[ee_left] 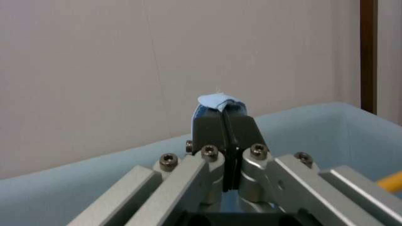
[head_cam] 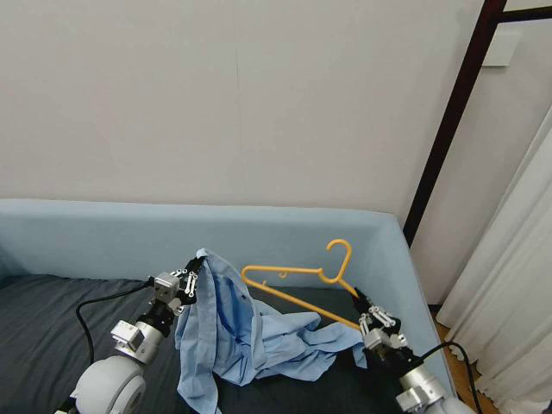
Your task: Pick up the clothes from the sofa and hang them on the clothes hanger.
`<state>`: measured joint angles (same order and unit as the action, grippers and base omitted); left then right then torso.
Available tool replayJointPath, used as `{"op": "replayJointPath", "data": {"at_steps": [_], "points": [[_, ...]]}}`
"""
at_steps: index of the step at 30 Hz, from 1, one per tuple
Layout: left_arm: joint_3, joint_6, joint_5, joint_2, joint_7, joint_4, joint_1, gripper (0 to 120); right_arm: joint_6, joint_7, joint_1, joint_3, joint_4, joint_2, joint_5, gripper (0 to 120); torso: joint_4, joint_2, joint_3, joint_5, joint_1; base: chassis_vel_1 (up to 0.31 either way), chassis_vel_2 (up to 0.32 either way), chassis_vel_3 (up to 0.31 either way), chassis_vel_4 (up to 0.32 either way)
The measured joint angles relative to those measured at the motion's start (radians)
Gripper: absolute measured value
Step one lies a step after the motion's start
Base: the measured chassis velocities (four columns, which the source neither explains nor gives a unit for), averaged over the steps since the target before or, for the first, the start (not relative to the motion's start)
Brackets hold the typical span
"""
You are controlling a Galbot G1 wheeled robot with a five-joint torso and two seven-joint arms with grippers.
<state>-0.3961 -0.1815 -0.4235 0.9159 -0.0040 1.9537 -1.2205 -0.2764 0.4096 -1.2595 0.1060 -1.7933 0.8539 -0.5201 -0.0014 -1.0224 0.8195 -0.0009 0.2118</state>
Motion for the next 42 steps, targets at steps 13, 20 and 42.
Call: {"op": "replayJointPath", "data": {"at_steps": [13,20,42], "points": [[-0.002,0.001,0.01,0.012,-0.001,0.018,-0.014,0,0.017,-0.003,0.05,-0.056,0.024,0.02,-0.097,5,0.0002,0.0,0.0,0.0,0.0,0.0,0.0,0.0,0.0],[0.008,0.001,0.025,0.026,0.0,0.017,-0.016,0,0.03,0.001,0.112,-0.102,0.084,0.045,-0.105,5,0.0,0.0,0.0,0.0001,0.0,0.0,0.0,0.0,0.0],[0.054,-0.035,0.139,0.064,0.039,0.019,-0.09,0,-0.005,0.048,0.311,-0.246,0.229,0.177,-0.096,5,0.0002,0.0,0.0,0.0,0.0,0.0,0.0,0.0,0.0]]}}
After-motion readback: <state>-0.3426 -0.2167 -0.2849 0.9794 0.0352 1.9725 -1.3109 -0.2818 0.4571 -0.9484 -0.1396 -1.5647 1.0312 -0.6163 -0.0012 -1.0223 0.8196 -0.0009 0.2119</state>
